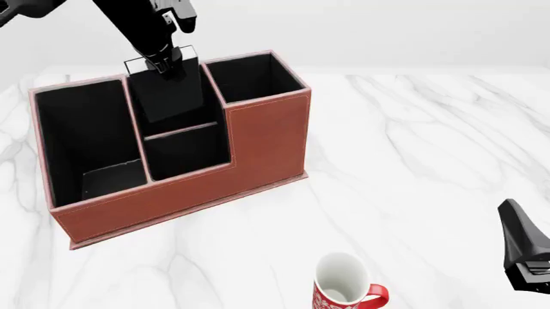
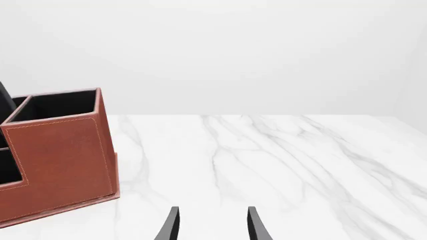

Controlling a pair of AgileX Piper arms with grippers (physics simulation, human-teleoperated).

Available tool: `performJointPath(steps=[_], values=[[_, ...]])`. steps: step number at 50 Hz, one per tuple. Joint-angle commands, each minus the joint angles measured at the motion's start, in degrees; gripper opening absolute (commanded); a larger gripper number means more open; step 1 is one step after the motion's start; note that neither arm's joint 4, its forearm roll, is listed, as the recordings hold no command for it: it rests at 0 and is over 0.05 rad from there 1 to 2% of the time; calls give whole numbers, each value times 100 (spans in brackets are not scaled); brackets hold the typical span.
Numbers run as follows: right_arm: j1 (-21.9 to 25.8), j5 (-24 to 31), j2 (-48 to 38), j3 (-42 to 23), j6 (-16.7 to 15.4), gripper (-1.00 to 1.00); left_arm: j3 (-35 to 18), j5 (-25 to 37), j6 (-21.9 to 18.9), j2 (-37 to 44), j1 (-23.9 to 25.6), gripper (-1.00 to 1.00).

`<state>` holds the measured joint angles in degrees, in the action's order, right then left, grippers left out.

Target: Pick up the book and place it in the front compartment of the caddy.

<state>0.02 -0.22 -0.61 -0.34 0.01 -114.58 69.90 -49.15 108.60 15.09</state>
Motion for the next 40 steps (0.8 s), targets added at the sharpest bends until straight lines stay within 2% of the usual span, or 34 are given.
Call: performJointPath(steps=[1, 2, 3, 8, 9, 11, 19, 23, 27, 31, 37, 39, 40], values=[[1, 1, 4, 3, -1, 100, -60, -1, -259, 167, -152, -100], [1, 1, 4, 3, -1, 100, -64, -1, -273, 193, -158, -100], [1, 1, 3, 3, -2, 100, -56, -1, -108, 200, 11, -100], [1, 1, 4, 3, -1, 100, -110, -1, -133, 295, -27, -100], [1, 1, 5, 3, -4, 100, -128, -1, -39, 314, 50, -100], [1, 1, 5, 3, -1, 100, -122, -1, -129, 362, -21, -100], [1, 1, 4, 3, -1, 100, -165, 0, -15, 508, 32, -100], [1, 1, 4, 3, -1, 100, -173, -1, -154, 577, -77, -100], [1, 1, 4, 3, -1, 100, -169, -2, -29, 601, 32, -100], [0, 1, 6, 3, 0, 100, -155, -12, -142, 654, -85, -100], [1, 1, 4, 3, 1, 100, -138, -21, -124, 691, -64, -100], [1, 1, 4, 3, -2, 100, -143, -9, 21, 686, 76, -100], [1, 1, 4, 3, -1, 100, -113, -37, -63, 704, -10, -100]])
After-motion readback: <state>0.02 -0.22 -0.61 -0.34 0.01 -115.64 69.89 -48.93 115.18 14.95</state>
